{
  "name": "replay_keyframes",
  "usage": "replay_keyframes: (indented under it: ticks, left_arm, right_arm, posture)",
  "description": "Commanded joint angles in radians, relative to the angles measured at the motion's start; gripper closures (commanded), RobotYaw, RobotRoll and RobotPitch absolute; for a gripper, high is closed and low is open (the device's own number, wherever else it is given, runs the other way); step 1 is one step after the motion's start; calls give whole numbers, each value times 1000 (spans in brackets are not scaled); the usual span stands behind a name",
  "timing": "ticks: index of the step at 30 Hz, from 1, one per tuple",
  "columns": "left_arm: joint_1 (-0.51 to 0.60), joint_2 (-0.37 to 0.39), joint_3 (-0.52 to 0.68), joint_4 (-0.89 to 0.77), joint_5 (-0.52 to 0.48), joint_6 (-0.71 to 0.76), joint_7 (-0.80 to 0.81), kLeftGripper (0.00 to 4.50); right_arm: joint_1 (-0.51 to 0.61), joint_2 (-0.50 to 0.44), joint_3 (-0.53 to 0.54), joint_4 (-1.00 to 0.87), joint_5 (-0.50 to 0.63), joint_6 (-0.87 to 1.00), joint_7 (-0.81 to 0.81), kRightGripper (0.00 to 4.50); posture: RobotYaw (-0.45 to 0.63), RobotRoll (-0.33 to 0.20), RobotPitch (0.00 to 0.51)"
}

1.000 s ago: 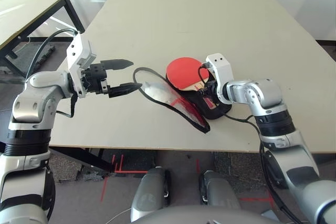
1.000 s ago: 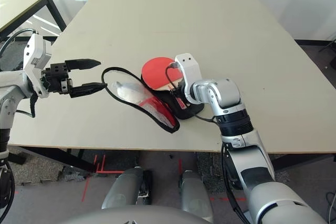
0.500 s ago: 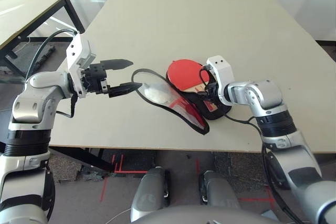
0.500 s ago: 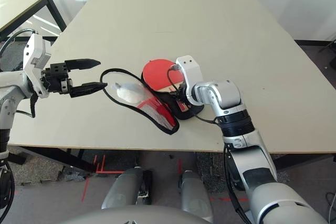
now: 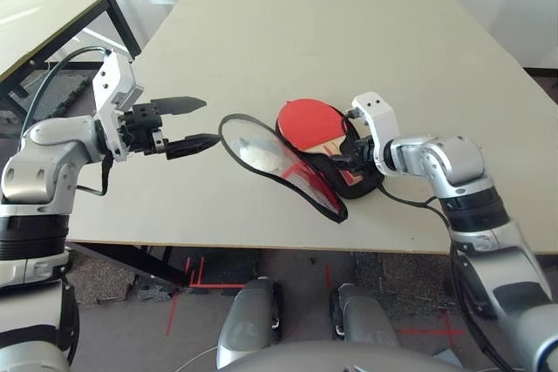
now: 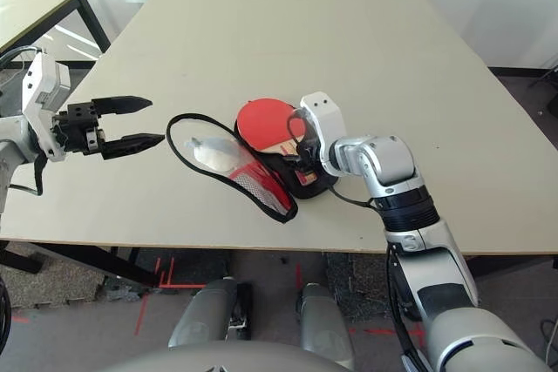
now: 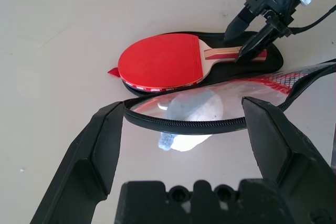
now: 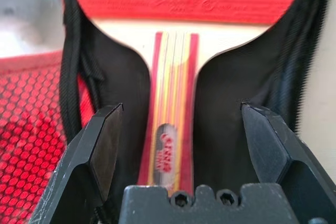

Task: Store the ping-pong paddle in its case and zip it.

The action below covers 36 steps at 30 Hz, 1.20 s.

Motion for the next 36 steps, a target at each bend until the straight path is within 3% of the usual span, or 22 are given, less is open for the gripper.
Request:
replay_keyframes:
  ticks: [1, 4, 13, 14, 36]
  left_arm:
    - [8, 7, 7, -16, -12, 8, 0, 0]
    - [6, 6, 5, -18, -12, 9, 0, 0]
    - [-11, 0, -6, -11, -8, 5, -4, 0]
    - [-14, -1, -7, -9, -7, 4, -4, 0]
    - [-28, -12, -24, 12, 2, -13, -15, 0]
  right_arm:
    - [12, 18, 7, -6, 5, 6, 1, 59]
    - [12, 32, 5, 5, 3, 6, -2, 59]
    - [24, 50, 6, 24, -16, 16, -29, 3275]
    - [26, 49, 6, 23, -17, 16, -29, 3397]
    - [38, -54, -21, -130, 35, 102, 8, 3397]
  posture:
    - [155, 0, 41]
    - [155, 0, 40]
    - [150, 0, 35]
    - [149, 0, 35]
    - [128, 0, 37]
